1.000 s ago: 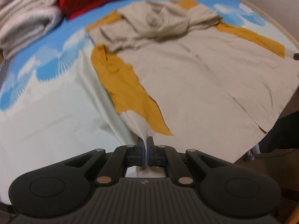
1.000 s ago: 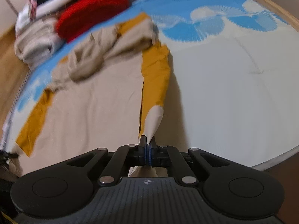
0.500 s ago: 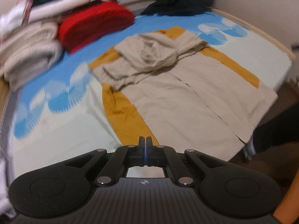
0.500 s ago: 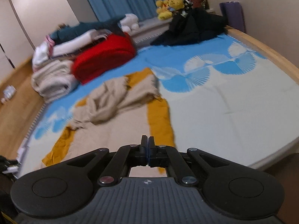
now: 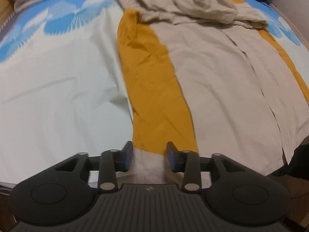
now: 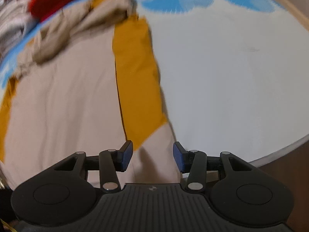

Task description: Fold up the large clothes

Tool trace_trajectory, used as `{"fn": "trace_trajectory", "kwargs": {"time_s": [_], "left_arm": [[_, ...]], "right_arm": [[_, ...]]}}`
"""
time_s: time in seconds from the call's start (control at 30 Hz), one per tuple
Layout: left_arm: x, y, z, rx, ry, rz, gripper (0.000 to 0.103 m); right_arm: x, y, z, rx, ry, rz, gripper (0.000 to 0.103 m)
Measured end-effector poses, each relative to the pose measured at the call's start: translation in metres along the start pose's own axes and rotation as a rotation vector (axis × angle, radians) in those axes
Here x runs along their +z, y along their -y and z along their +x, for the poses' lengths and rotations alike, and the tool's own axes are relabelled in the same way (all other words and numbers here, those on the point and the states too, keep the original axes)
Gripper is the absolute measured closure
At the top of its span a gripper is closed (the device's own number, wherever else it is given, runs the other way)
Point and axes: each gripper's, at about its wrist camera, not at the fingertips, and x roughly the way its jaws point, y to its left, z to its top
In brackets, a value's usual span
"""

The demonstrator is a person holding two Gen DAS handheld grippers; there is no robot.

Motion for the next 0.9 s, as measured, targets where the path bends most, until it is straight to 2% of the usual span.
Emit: {"fn": "trace_trajectory", "kwargs": {"time_s": [0.13,0.17,0.23,0.3,0.37,0.5,0.7,0.9], "left_arm": [[0.001,-0.007,0.028,-0.049,-0.085,-0.031,0.056],[0.001,-0.005,0.03,-0.048,-0.091,-0.028,0.057],[0.002,0.001,0.029,-0.042,-0.08,0.005,0.095],[0.003,0.007,0.019,-0.033,-0.06,0.024,0.098],[0.005,0.017,0.001,-0.003,-0.025,0.072,0.099],[0.005,0.041,-0.052,0.017,0.078,0.177,0.1],[0.01,0.052,-0.132,-0.043,0.196,0.249,0.101],[-0.008,0.057,-0.222,-0.098,0.271,0.371,0.101]], "right_arm": [[-0.003,0.0,0.015,-0.02,-0.036,-0.052,0.055],[-0.002,0.001,0.014,-0.013,-0.032,-0.051,0.058],[-0.001,0.002,0.012,0.014,-0.022,-0.042,0.094],[-0.001,0.002,0.005,0.042,-0.003,-0.046,0.101],[-0.002,0.002,-0.009,0.058,0.028,-0.055,0.102],[-0.001,0.009,-0.058,0.147,0.117,-0.005,0.102],[-0.002,0.022,-0.14,0.26,0.218,0.032,0.103],[-0.028,0.036,-0.234,0.307,0.331,0.018,0.103]]}}
